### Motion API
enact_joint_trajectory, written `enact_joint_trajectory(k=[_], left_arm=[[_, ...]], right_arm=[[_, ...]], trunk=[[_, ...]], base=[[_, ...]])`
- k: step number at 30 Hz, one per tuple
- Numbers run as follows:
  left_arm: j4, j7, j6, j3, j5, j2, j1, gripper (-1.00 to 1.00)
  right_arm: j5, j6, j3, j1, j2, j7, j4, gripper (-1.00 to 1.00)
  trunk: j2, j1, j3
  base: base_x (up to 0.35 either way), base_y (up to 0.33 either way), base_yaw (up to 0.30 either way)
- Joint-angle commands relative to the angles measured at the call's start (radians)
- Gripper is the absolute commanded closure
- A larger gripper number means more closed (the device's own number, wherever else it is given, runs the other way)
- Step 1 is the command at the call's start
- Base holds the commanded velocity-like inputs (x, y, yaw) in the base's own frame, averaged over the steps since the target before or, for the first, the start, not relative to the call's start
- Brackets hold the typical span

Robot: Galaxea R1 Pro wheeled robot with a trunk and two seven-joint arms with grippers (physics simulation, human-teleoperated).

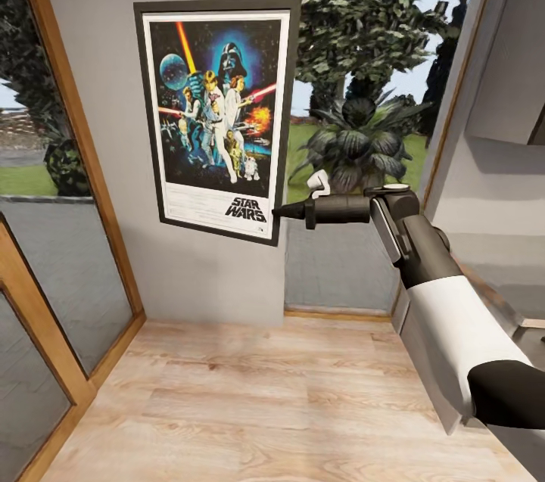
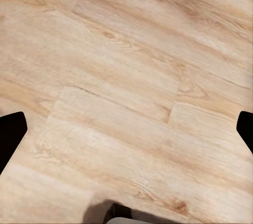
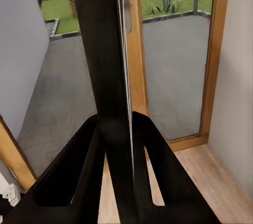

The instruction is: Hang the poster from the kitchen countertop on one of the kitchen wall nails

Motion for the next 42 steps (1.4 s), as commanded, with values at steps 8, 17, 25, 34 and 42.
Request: enact_joint_trajectory(k=[8,17,25,34,42], left_arm=[[0.000,-0.005,0.000,0.001,0.004,0.000,0.000,-1.00],[0.001,-0.005,0.000,0.001,0.004,0.000,0.000,-1.00],[0.001,-0.005,0.001,0.001,0.004,0.000,0.000,-1.00],[0.002,-0.005,0.002,0.001,0.003,0.000,0.000,-1.00],[0.002,-0.004,0.002,0.001,0.002,0.000,0.000,-1.00]], right_arm=[[-0.010,0.011,0.002,-0.001,-0.001,-0.002,0.000,1.00],[-0.010,0.011,0.002,-0.001,-0.001,-0.002,0.000,1.00],[-0.011,0.011,0.002,-0.001,-0.002,-0.002,-0.001,1.00],[-0.012,0.011,0.001,-0.001,-0.002,-0.002,-0.003,1.00],[-0.012,0.011,0.000,-0.001,-0.002,-0.002,-0.004,1.00]], trunk=[[-0.002,0.001,-0.002],[-0.002,0.001,-0.002],[-0.002,0.001,-0.002],[-0.002,0.001,-0.002],[-0.002,0.001,-0.002]], base=[[0.206,0.246,0.062],[0.244,0.237,0.205],[0.250,0.246,0.020],[0.277,0.220,0.001],[0.332,0.050,0.000]])
